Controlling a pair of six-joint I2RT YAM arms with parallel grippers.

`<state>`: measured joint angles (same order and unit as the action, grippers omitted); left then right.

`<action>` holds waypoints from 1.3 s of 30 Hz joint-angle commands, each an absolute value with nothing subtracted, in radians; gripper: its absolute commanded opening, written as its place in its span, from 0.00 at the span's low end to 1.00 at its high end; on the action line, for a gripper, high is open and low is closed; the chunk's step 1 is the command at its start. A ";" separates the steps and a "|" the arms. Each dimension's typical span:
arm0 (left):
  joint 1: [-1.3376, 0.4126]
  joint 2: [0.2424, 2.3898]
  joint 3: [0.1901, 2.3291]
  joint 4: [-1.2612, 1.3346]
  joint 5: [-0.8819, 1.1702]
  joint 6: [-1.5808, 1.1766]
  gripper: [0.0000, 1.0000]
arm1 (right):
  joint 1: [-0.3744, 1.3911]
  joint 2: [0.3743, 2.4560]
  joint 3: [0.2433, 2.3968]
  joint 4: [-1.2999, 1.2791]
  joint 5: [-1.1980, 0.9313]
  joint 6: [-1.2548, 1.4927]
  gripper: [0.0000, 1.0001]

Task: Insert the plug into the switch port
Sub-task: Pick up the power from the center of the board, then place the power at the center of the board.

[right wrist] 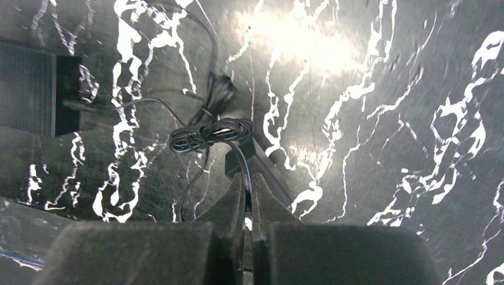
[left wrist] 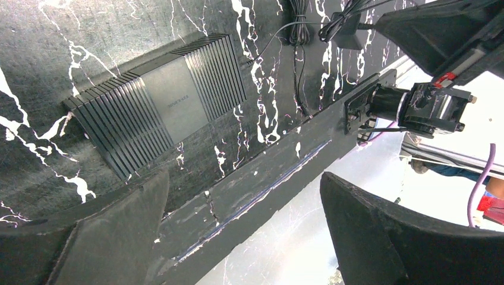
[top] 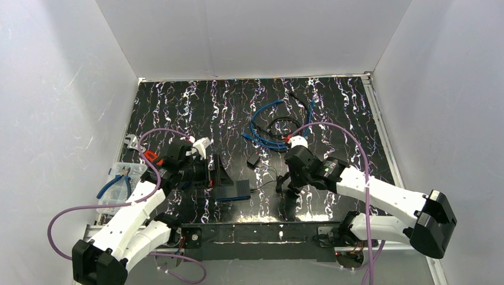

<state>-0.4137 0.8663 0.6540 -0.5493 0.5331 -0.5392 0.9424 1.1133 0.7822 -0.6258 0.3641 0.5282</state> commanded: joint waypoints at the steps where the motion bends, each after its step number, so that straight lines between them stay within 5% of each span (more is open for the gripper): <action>1: -0.414 0.871 0.682 -0.553 0.554 -0.532 0.98 | 0.939 1.154 0.911 -0.589 0.375 0.353 0.01; 16: -0.414 0.800 0.691 -0.593 0.438 -0.606 0.98 | 0.933 1.497 1.229 -0.400 0.292 -0.101 0.01; 39: -0.414 0.733 0.677 -0.641 0.395 -0.650 0.98 | 0.895 1.959 1.751 -0.427 0.108 -0.235 0.01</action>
<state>-0.4137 0.7361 0.6575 -0.6117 0.4059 -0.6465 0.9219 1.9022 1.6703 -0.4431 0.1508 -0.2172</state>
